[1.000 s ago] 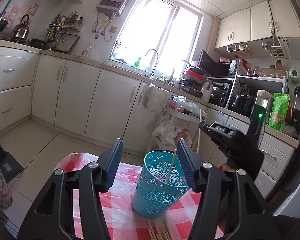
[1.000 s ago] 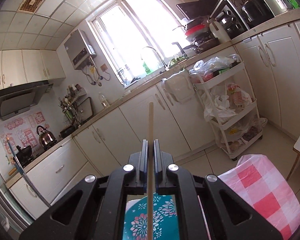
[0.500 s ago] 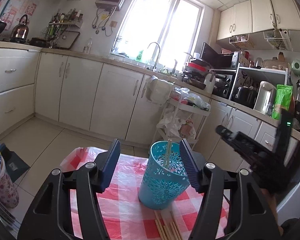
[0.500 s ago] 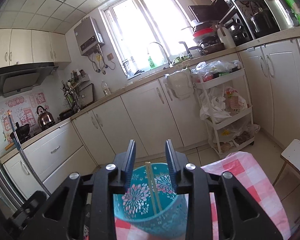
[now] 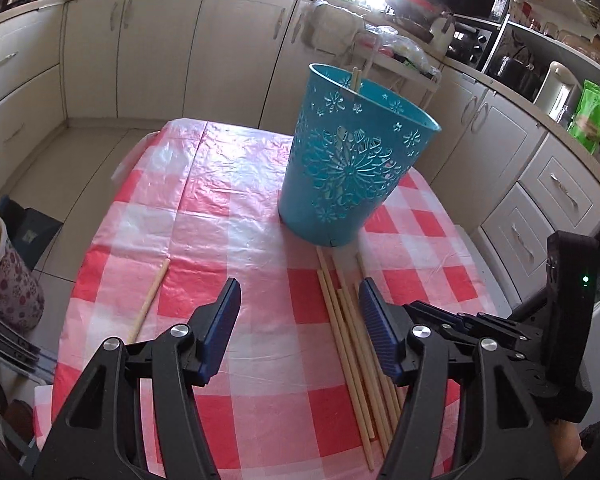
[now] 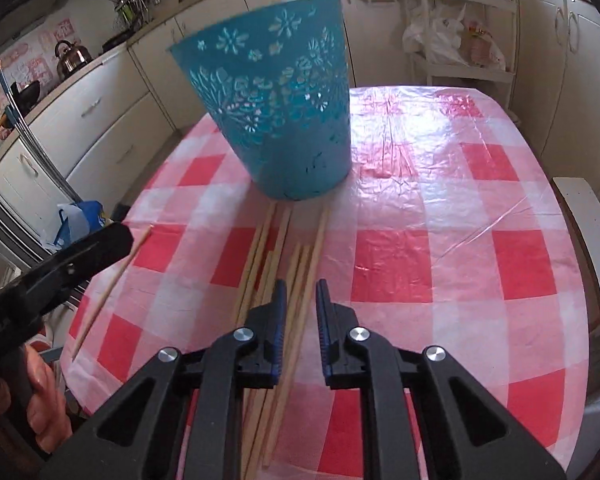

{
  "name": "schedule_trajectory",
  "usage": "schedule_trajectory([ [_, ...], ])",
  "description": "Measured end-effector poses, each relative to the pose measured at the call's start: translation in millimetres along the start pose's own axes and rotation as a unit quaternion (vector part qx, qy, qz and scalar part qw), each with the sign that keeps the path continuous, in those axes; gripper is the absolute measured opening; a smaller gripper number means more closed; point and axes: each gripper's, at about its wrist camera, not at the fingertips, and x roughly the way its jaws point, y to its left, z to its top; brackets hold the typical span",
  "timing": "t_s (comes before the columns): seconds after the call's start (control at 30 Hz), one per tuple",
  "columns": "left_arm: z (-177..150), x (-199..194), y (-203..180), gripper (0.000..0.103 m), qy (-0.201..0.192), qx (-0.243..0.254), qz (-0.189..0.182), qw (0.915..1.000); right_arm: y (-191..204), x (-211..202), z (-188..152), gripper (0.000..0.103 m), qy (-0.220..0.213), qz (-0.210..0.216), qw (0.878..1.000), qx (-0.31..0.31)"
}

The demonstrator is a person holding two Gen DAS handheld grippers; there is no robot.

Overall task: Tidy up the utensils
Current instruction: 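Lower the left gripper to grasp another chopstick while the right gripper grasps one too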

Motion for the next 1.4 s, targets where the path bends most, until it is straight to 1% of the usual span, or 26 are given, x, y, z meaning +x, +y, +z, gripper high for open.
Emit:
schedule_trajectory([
  [0.13,-2.5,2.5,2.1,0.059,0.013,0.002,0.007,0.9999,-0.3,25.7,-3.7,0.012,0.030,-0.024,0.999,-0.012],
  [0.17,-3.7,4.7,2.3,0.059,0.019,0.005,0.008,0.9998,1.5,27.2,-4.6,0.009,0.030,-0.025,0.999,-0.019],
  [0.23,-5.7,9.6,2.0,0.059,0.030,0.013,0.013,0.9994,5.8,27.9,-4.0,0.008,0.032,-0.051,0.997,-0.046],
  [0.37,-8.5,19.2,-4.5,0.059,0.043,0.026,0.011,0.9987,-7.6,22.2,-7.0,0.007,0.036,-0.068,0.996,-0.037],
  [0.43,-9.6,23.6,-10.5,0.059,0.047,0.038,0.010,0.9981,-16.2,21.6,-5.8,0.007,0.039,-0.056,0.997,-0.023],
  [0.53,-10.0,32.4,-17.3,0.059,0.056,0.050,0.013,0.9971,-17.6,21.7,-5.6,0.007,0.039,-0.051,0.998,-0.026],
  [0.57,-10.1,32.9,-17.8,0.059,0.060,0.055,0.018,0.9966,-17.9,21.5,-5.9,0.007,0.039,-0.050,0.998,-0.026],
  [0.6,-9.6,29.6,-15.9,0.059,0.059,0.060,0.031,0.9960,-18.6,21.6,-5.7,0.007,0.038,-0.048,0.998,-0.026],
  [0.67,-5.7,16.1,-7.6,0.059,0.040,0.070,0.063,0.9947,-21.8,20.8,-6.5,0.007,0.038,-0.041,0.998,-0.022],
  [0.73,0.7,5.0,4.2,0.059,0.023,0.085,0.099,0.9912,-24.7,21.0,-5.4,0.007,0.038,-0.035,0.998,-0.018],
  [0.77,3.0,3.7,12.3,0.059,0.022,0.088,0.113,0.9895,-25.9,20.7,-5.4,0.007,0.038,-0.032,0.999,-0.017],
  [0.9,5.5,13.1,40.8,0.058,0.050,0.079,0.114,0.9891,-28.5,20.7,-2.7,0.007,0.039,-0.029,0.999,-0.012],
  [1.0,9.9,24.7,45.5,0.058,0.063,0.097,0.123,0.9856,-29.1,22.5,0.1,0.008,0.038,-0.030,0.999,-0.009],
  [1.07,13.2,33.4,48.4,0.055,0.079,0.096,0.124,0.9845,-29.7,24.3,2.2,0.008,0.037,-0.030,0.999,-0.008],
  [1.1,13.4,36.6,50.5,0.052,0.086,0.094,0.125,0.9841,-29.3,25.2,3.2,0.008,0.038,-0.030,0.999,-0.009],
  [1.17,9.4,42.4,52.7,0.044,0.105,0.091,0.120,0.9830,-26.2,26.8,4.3,0.008,0.038,-0.034,0.998,-0.021],
  [1.2,5.9,45.0,52.4,0.037,0.111,0.096,0.122,0.9816,-23.3,27.3,4.4,0.008,0.039,-0.040,0.998,-0.032],
  [1.23,3.2,45.8,50.2,0.034,0.107,0.105,0.125,0.9806,-19.9,27.9,4.3,0.008,0.040,-0.047,0.997,-0.046],
  [1.27,2.9,45.4,49.0,0.023,0.108,0.109,0.120,0.9808,-16.5,28.6,4.2,0.007,0.041,-0.055,0.996,-0.057],
  [1.3,3.4,45.3,48.3,0.010,0.111,0.111,0.117,0.9807,-14.6,29.2,4.0,0.007,0.043,-0.058,0.995,-0.062],
  [1.33,3.7,45.4,48.2,0.006,0.113,0.110,0.113,0.9811,-13.9,29.1,4.0,0.006,0.044,-0.054,0.996,-0.061],
  [1.4,3.4,43.7,48.9,0.005,0.115,0.100,0.098,0.9834,-16.0,27.6,3.7,0.006,0.045,-0.033,0.997,-0.046],
])
